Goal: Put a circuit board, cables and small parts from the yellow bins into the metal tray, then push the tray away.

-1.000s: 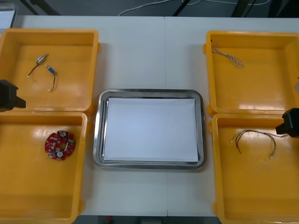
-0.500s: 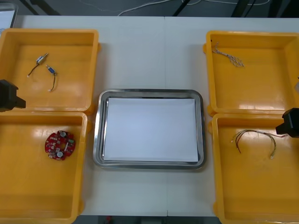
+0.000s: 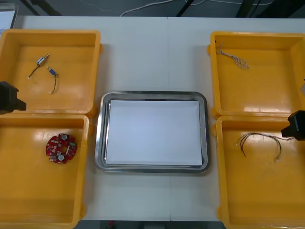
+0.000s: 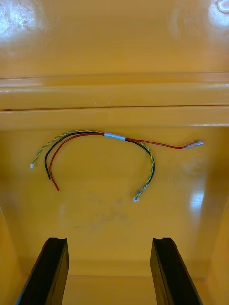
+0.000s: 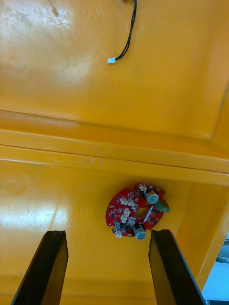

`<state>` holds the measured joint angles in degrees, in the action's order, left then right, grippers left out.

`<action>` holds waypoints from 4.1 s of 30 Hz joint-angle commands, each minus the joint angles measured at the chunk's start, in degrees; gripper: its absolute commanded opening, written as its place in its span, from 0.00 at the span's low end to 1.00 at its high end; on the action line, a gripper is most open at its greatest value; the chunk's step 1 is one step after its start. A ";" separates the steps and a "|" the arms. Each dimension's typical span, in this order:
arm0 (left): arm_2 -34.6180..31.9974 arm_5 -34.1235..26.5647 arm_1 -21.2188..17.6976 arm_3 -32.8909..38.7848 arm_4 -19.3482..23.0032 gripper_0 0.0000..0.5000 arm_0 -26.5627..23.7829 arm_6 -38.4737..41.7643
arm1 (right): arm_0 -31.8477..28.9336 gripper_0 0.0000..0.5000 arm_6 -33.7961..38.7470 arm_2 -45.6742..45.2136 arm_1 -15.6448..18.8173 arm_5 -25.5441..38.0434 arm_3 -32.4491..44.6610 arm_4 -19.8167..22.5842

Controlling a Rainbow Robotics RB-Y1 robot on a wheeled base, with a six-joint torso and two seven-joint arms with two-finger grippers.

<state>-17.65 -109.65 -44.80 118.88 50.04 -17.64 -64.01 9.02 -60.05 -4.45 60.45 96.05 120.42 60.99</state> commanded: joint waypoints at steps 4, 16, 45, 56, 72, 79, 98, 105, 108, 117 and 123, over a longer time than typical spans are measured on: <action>-0.89 -0.35 -2.66 1.79 -0.47 1.00 0.67 -3.93 | -0.85 1.00 -1.74 -1.71 -0.59 -0.43 0.16 -0.43; -0.89 -0.35 -2.66 1.79 -0.47 1.00 0.67 -3.93 | -0.85 1.00 -1.74 -1.71 -0.59 -0.43 0.16 -0.43; -0.89 -0.35 -2.66 1.79 -0.47 1.00 0.67 -3.93 | -0.85 1.00 -1.74 -1.71 -0.59 -0.43 0.16 -0.43; -0.89 -0.35 -2.66 1.79 -0.47 1.00 0.67 -3.93 | -0.85 1.00 -1.74 -1.71 -0.59 -0.43 0.16 -0.43; -0.89 -0.35 -2.66 1.79 -0.47 1.00 0.67 -3.93 | -0.85 1.00 -1.74 -1.71 -0.59 -0.43 0.16 -0.43; -0.89 -0.35 -2.66 1.79 -0.47 1.00 0.67 -3.93 | -0.85 1.00 -1.74 -1.71 -0.59 -0.43 0.16 -0.43; -0.37 -0.35 -0.38 3.20 -0.03 0.96 4.80 4.77 | -4.63 1.00 2.31 -1.97 -1.30 -0.25 -1.24 -1.66; -0.72 -0.35 1.29 8.38 -2.14 1.00 9.90 4.86 | -6.39 1.00 9.95 -1.88 -1.38 -1.84 -1.24 -3.25; -0.81 -0.35 2.87 10.67 -3.98 1.00 11.40 4.86 | -7.71 1.00 13.91 -1.88 -1.38 -3.95 -1.24 -3.16; 0.42 -0.35 7.97 11.81 -7.32 1.00 12.80 4.77 | -10.52 1.00 21.99 -1.88 -2.70 -8.78 -1.24 -3.51; 6.66 4.44 10.08 12.34 -14.62 1.00 16.41 4.50 | -12.98 1.00 25.69 -1.88 -3.93 -12.12 -1.33 -5.36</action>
<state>-15.67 -108.53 -35.98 129.01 39.21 -4.83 -63.75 -1.60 -38.49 -4.47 57.99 85.19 118.95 56.82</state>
